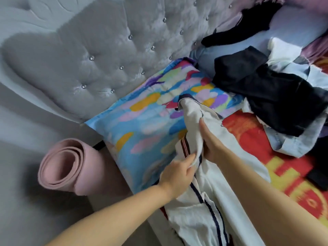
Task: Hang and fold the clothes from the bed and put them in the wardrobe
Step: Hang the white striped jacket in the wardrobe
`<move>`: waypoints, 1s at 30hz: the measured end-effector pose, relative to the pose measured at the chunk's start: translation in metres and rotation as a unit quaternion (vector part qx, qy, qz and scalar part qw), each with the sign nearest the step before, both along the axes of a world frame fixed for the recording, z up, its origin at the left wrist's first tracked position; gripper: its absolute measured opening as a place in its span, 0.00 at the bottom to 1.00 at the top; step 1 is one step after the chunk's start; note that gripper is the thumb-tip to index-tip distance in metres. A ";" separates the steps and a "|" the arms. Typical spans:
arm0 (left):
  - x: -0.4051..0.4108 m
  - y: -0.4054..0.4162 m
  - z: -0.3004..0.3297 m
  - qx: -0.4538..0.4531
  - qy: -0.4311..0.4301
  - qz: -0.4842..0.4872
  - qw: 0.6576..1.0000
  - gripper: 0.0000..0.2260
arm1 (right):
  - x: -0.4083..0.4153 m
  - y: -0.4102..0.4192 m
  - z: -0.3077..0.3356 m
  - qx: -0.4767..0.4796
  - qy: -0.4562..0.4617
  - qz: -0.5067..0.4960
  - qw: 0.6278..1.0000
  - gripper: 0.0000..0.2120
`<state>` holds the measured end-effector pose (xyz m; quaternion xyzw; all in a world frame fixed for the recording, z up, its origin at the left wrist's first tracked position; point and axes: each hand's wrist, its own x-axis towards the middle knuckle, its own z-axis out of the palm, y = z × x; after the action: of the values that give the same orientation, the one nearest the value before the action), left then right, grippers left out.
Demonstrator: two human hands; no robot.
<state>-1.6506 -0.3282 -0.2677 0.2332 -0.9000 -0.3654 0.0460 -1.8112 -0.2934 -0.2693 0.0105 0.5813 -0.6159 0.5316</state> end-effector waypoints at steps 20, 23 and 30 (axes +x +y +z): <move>0.430 -0.039 0.352 0.145 0.057 0.067 0.986 0.14 | 0.352 0.040 0.415 -0.107 0.350 0.399 0.841 0.28; 0.472 -0.018 0.369 0.077 0.007 0.084 0.993 0.10 | 0.378 0.044 0.441 -0.138 0.301 0.440 0.835 0.22; 0.529 -0.006 0.425 0.117 0.288 0.277 0.909 0.15 | 0.438 0.037 0.452 -0.074 0.435 0.593 0.673 0.24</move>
<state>-1.1212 -0.3343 0.1578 0.3614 -0.6977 -0.4923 0.3745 -1.3733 -0.2563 0.1826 -0.6453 0.5831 -0.1468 0.4712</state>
